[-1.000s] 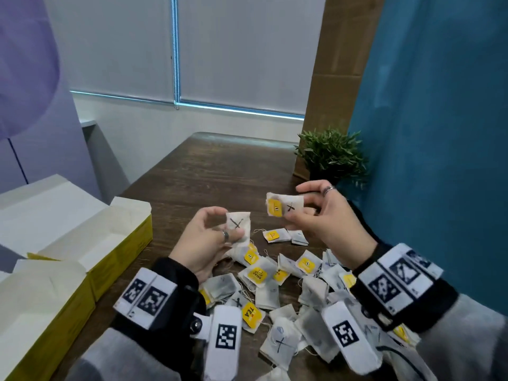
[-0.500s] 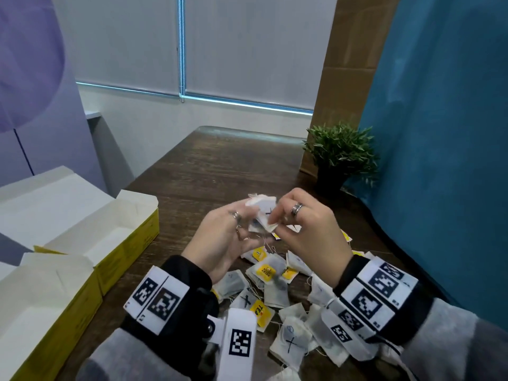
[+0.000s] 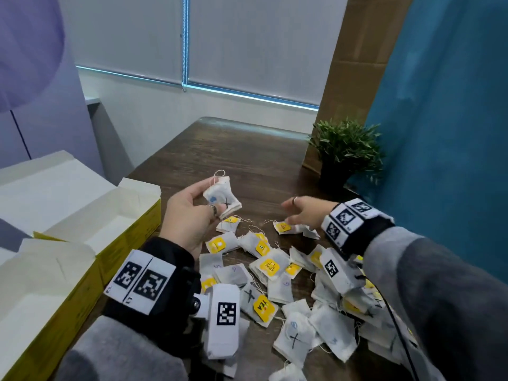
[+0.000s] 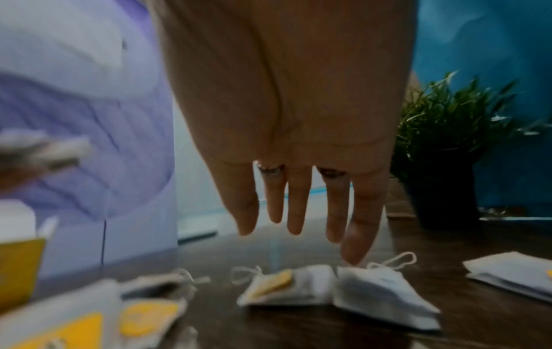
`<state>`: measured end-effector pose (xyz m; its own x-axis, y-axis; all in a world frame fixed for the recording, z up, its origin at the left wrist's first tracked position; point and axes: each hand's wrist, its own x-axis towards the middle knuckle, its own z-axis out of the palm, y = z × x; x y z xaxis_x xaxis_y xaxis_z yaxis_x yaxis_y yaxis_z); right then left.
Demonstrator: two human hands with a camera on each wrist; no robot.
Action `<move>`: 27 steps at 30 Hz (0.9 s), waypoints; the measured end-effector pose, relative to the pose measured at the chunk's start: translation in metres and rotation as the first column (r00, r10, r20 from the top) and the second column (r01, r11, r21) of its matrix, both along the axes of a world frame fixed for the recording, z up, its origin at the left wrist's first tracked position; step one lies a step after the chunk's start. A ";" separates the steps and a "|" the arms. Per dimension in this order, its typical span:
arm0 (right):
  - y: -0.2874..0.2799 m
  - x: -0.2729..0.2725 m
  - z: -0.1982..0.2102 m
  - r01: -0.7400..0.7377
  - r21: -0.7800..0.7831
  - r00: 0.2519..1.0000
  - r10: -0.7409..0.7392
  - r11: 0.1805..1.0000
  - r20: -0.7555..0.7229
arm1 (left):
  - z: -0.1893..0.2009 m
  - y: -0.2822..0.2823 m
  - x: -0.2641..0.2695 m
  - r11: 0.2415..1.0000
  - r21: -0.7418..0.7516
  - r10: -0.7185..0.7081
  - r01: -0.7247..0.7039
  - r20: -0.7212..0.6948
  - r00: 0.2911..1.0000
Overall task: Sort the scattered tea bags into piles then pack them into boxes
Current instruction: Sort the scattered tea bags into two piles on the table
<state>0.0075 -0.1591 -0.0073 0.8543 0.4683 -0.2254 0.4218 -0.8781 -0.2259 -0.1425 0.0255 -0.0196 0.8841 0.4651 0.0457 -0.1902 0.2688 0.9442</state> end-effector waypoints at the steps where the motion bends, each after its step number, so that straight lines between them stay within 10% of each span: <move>1: 0.003 0.004 -0.006 -0.024 -0.102 0.999 0.027 0.994 0.024 | -0.001 0.001 0.001 1.000 -0.002 -0.003 0.003 -0.009 1.000; 9: -0.004 0.010 -0.011 -0.014 -0.099 0.990 0.028 0.995 0.135 | -0.003 0.006 0.003 1.000 0.007 0.012 -0.012 -0.062 0.998; 16: -0.024 -0.037 0.020 -0.313 0.430 0.897 0.116 0.847 0.426 | -0.003 0.002 0.002 0.997 0.063 -0.032 0.037 -0.080 0.996; 27: 0.024 -0.032 -0.012 -0.163 -0.163 0.985 0.169 0.973 0.022 | -0.005 -0.001 -0.001 0.981 0.185 -0.023 0.052 -0.152 0.988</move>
